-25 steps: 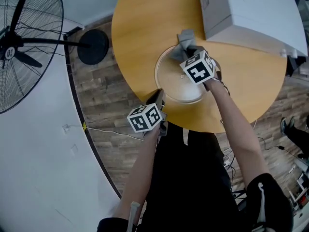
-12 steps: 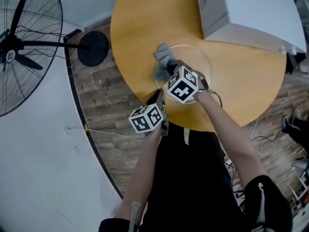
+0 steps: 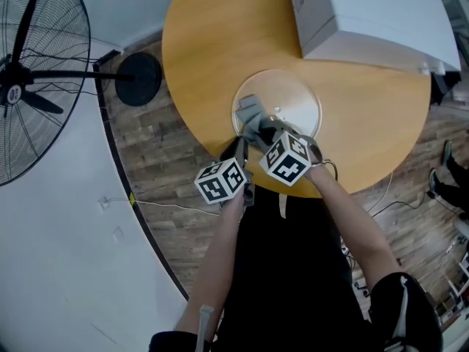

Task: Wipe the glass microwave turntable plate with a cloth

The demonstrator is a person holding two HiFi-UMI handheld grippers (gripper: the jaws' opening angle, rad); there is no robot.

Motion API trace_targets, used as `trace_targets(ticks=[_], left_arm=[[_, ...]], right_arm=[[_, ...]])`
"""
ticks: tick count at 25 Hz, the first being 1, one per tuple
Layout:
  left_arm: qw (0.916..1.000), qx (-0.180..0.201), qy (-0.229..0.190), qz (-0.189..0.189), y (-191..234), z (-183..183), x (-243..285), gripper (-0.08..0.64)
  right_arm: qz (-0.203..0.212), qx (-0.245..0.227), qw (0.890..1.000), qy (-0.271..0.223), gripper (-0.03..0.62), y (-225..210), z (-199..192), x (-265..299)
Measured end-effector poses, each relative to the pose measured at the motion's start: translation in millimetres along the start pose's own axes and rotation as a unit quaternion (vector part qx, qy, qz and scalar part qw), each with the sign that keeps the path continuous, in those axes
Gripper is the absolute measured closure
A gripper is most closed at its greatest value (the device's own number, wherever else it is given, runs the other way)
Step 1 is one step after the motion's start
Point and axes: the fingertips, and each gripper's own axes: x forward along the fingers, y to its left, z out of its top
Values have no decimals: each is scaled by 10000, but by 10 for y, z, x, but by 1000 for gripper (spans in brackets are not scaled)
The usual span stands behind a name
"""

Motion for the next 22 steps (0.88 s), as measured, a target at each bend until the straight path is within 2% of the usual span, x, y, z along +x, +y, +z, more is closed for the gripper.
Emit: trace_targets(ticks=[7,13,18,22], left_arm=[[10000,31,46,-45,2,2,2,523],[9999,76,89,-96,-12,0,13,523],[9998,76,125,-140,-11,4,6,523],[9998,104,134,-137,-13,2,9,523]], right_arm=[[-94,352,9992,141,572,-65,-425,-261],[-382,778,9960,196,572,-402,-692,-486],[-804,1309,9880,143,572,-794,-749,-634],[-1041,1458,9838,113,572,-1046,-656,-631]])
